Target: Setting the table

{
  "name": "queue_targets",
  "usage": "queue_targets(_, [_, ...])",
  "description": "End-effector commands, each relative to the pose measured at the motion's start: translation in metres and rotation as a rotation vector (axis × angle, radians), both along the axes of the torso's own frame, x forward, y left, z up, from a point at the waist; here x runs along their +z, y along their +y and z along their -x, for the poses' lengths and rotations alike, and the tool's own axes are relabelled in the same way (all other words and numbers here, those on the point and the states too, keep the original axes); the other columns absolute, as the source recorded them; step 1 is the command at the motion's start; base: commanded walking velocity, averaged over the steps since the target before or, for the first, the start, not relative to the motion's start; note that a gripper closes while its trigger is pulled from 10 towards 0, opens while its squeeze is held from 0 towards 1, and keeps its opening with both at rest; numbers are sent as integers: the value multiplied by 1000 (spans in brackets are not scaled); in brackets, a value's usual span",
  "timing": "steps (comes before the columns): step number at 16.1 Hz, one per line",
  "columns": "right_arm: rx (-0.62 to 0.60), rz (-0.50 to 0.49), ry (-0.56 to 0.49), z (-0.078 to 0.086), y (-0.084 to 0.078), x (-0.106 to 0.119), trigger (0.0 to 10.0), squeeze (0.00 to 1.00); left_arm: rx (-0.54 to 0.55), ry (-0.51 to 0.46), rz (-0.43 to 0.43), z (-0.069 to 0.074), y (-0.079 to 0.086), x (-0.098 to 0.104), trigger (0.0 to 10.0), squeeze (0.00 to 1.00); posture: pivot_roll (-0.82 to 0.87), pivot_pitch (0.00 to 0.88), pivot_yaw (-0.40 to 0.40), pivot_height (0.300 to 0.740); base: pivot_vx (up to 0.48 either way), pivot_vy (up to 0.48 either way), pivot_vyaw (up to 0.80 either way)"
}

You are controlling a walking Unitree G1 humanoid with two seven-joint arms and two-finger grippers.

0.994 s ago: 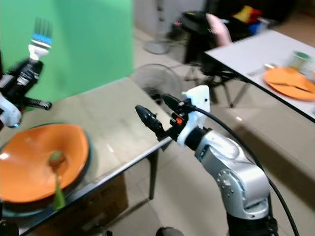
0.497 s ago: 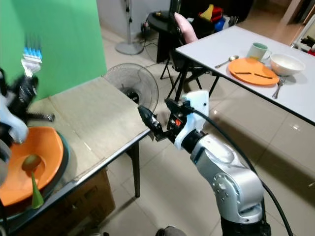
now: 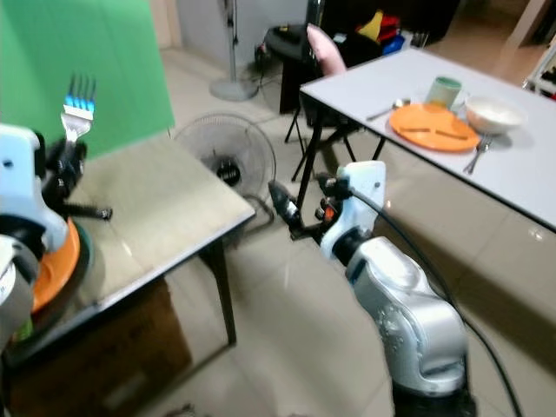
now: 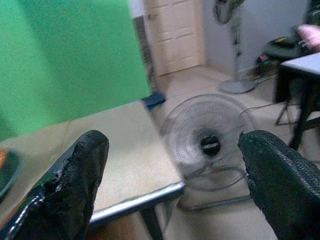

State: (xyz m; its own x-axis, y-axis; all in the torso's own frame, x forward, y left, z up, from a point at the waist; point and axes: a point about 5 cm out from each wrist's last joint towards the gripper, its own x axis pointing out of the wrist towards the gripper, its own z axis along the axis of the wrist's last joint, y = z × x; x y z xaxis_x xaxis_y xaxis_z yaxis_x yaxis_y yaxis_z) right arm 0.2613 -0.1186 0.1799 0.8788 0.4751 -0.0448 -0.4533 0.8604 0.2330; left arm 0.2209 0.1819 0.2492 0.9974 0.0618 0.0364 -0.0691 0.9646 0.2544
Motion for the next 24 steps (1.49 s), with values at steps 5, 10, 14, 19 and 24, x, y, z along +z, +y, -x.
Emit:
queue_targets(5, [-104, 58, -17, 3, -14, -5, 10000, 0, -98, 3, 27, -9, -18, -14, 10000, 0, 5, 18, 7, 740, 0, -256, 0])
queue_targets(10, [-230, 168, 31, 4, -29, -23, 10000, 0, -85, 45, 80, 1, -25, -50, 10000, 0, -17, 20, -8, 740, 0, 0, -738])
queue_targets(14, [-242, 209, 71, 11, -35, -38, 10000, 0, -55, 141, 35, 25, -16, -79, 10000, 0, -13, 27, -25, 740, 0, 0, -770])
queue_targets(19, [-277, 223, 63, 2, -33, -39, 10000, 0, -45, 114, 38, 29, -13, -86, 10000, 0, -23, 26, -30, 740, 103, 0, -769])
queue_targets(24, [-310, 208, 35, -4, -37, -34, 10000, 0, -54, 87, 55, 27, -13, -87, 10000, 0, -37, 19, -23, 740, 318, 0, -465])
